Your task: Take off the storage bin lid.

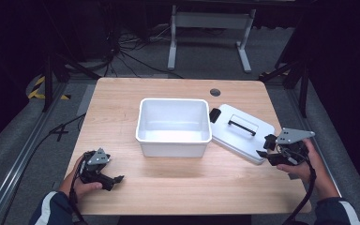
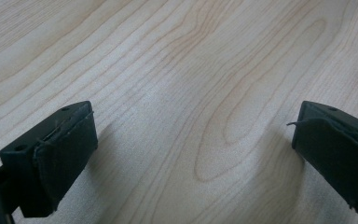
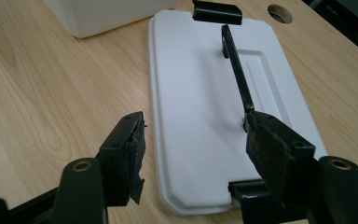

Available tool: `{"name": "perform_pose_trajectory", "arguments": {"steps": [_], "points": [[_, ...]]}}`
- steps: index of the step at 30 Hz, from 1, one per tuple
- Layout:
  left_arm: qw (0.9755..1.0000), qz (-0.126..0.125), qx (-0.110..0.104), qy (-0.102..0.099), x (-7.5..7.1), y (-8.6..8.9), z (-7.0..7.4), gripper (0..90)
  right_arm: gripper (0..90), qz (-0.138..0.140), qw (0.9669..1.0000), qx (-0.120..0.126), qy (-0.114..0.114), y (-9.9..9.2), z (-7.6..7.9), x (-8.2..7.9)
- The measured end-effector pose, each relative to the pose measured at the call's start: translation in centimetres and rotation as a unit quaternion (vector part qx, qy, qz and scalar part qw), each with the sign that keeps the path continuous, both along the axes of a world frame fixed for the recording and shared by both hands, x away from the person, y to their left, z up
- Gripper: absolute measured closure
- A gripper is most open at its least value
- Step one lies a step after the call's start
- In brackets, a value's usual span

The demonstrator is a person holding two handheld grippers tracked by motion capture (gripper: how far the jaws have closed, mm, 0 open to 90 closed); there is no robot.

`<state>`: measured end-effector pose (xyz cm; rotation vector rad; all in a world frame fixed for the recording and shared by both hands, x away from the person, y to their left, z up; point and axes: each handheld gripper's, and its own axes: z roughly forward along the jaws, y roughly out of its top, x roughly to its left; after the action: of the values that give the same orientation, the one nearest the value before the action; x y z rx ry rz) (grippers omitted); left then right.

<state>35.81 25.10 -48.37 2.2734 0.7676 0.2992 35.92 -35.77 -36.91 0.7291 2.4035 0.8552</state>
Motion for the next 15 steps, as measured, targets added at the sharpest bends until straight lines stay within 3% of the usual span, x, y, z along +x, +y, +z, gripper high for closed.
{"name": "perform_pose_trajectory", "arguments": {"steps": [10, 15], "points": [[1.0, 0.0, 0.0, 0.0, 0.0, 0.0, 0.0, 0.5, 36.8, 0.0, 1.0, -0.001, -0.006, -0.5, -1.4, -1.4], [1.0, 0.0, 0.0, 0.0, 0.0, 0.0, 0.0, 0.5, 35.1, 0.001, 1.0, 0.003, -0.006, -1.0, -3.0, -2.2]]}}
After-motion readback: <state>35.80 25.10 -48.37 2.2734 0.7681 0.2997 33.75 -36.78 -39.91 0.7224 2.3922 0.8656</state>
